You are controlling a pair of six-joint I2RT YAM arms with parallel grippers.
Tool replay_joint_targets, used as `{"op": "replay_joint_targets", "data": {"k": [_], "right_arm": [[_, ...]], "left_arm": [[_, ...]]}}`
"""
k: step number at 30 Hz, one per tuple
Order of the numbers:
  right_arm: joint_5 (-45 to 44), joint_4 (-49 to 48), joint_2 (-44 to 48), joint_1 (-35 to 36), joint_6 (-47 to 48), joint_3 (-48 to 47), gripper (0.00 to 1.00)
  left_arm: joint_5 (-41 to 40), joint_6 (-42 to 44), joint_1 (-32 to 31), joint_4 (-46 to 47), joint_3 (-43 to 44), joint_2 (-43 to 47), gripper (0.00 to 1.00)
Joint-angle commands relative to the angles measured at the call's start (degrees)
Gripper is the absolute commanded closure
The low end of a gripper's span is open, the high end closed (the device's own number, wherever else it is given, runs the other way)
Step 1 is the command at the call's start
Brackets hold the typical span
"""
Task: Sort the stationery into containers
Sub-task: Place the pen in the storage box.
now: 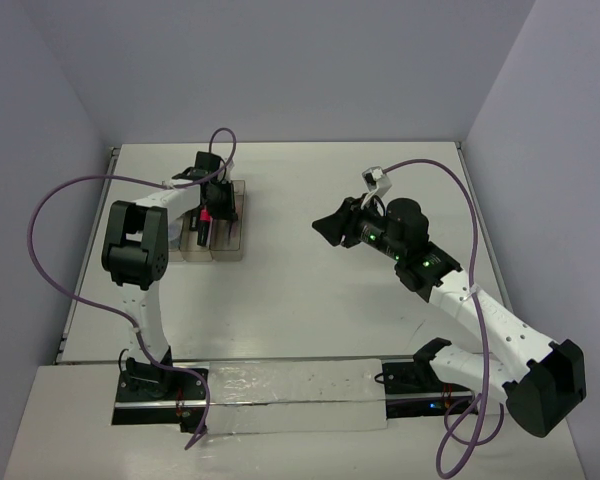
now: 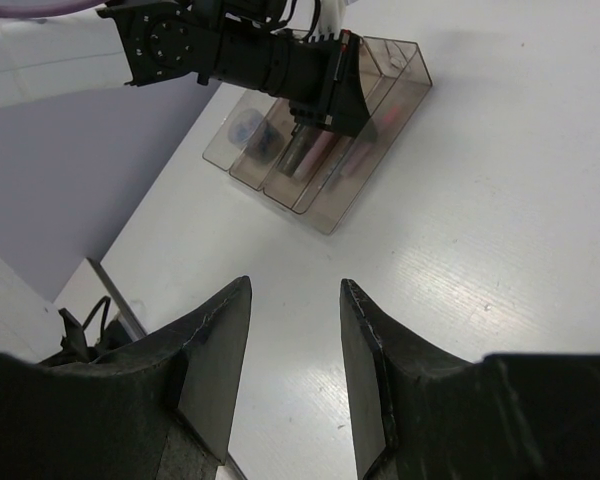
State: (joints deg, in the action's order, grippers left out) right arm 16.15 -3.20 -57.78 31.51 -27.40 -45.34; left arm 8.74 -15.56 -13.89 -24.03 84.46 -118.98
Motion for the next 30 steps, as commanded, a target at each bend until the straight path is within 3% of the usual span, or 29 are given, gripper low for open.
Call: {"op": "replay_joint_targets", "data": {"k": [1, 22, 30], "right_arm": [[0.81, -0.3, 1.32, -0.57, 0.95, -0.36, 0.52], [0.23, 1.99, 2.85, -0.84, 1.26, -1.56, 0.52], [-6.25, 8.44, 3.37, -2.68, 1.65, -3.91, 0.48]], "left_arm": [[0.15, -0.76, -0.08, -1.12, 3.15, 0.41, 0.76], [-2.41, 1.42, 0.44, -3.3, 6.51, 5.84, 0.75], [-3.65, 4.42, 3.43, -1.28, 8.0, 18.75, 0.73]]}}
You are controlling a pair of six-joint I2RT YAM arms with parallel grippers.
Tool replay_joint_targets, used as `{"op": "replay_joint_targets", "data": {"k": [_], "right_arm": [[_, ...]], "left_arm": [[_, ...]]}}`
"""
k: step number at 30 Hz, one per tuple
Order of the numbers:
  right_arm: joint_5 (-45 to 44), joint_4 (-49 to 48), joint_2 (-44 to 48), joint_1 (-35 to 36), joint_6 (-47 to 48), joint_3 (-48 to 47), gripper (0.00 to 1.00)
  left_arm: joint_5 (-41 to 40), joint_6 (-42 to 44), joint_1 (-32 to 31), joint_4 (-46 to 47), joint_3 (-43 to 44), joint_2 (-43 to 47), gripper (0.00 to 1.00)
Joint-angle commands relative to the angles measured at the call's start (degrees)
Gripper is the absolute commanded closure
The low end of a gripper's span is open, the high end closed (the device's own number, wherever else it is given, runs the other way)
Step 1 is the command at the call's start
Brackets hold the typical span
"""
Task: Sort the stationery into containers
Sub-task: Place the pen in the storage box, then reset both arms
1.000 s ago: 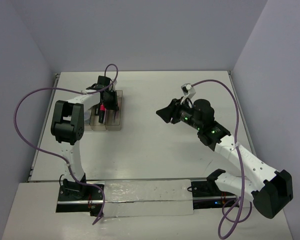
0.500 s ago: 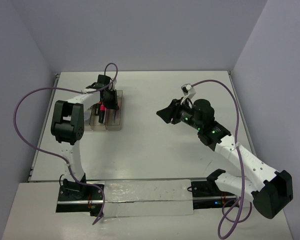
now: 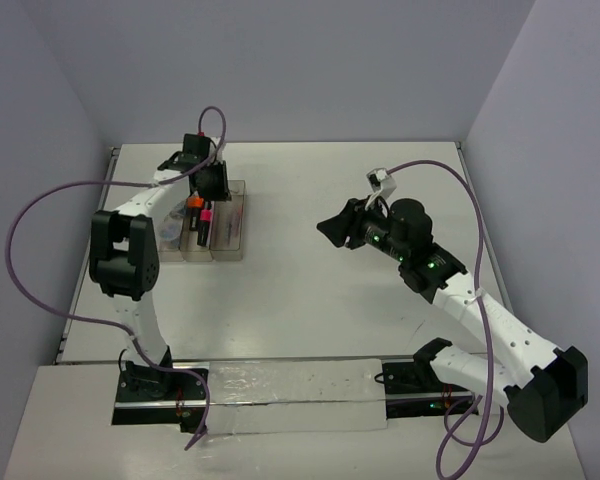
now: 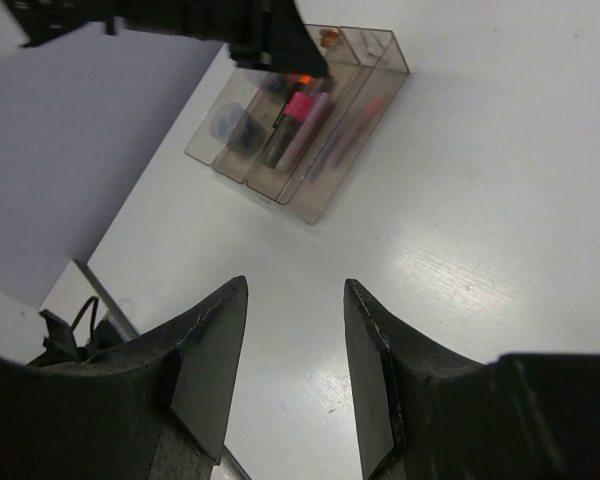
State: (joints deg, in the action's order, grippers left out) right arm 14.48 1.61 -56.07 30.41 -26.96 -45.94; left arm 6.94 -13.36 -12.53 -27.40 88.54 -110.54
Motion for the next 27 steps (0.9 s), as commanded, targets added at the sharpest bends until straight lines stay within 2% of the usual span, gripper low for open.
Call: {"op": "replay_joint_targets", "data": {"k": [1, 5, 9, 12, 16, 19, 24, 27], "right_arm": [[-5.42, 4.67, 1.73, -2.23, 1.05, -3.43, 0.46], [-8.75, 9.94, 1.44, -6.54, -1.0, -4.01, 0.41], [-9.61, 13.78, 0.97, -12.34, -3.33, -3.69, 0.4], [-9.98, 14.3, 1.83, -15.73, -3.55, -2.32, 0.35], [-21.63, 15.73, 3.43, -16.44, -6.6, -1.48, 0.26], [-28.68, 19.17, 3.08, -16.44, -10.17, -2.8, 0.25], [-29.75, 22.35, 1.99, -16.44, -10.71, -4.44, 0.25], [-30.42, 21.96, 3.12, -16.44, -10.83, -3.36, 0.28]], "left_arm": [[-2.35, 2.71, 3.18, 2.12, 3.8, 12.11, 0.72], [-2.66, 3.83, 8.4, 0.87, 3.02, 18.7, 0.71], [-0.53, 3.53, 17.78, -0.93, -0.1, 23.57, 0.71], [3.57, 3.5, 28.07, -0.47, -5.26, 29.28, 0.7], [3.03, 7.16, 39.1, 0.08, -14.31, 35.26, 0.69], [4.01, 9.6, 42.26, -0.12, -18.8, 36.99, 0.69], [5.49, 11.9, 43.2, -1.57, -23.87, 37.79, 0.7], [5.38, 11.79, 43.19, -0.97, -25.88, 38.39, 0.7]]}}
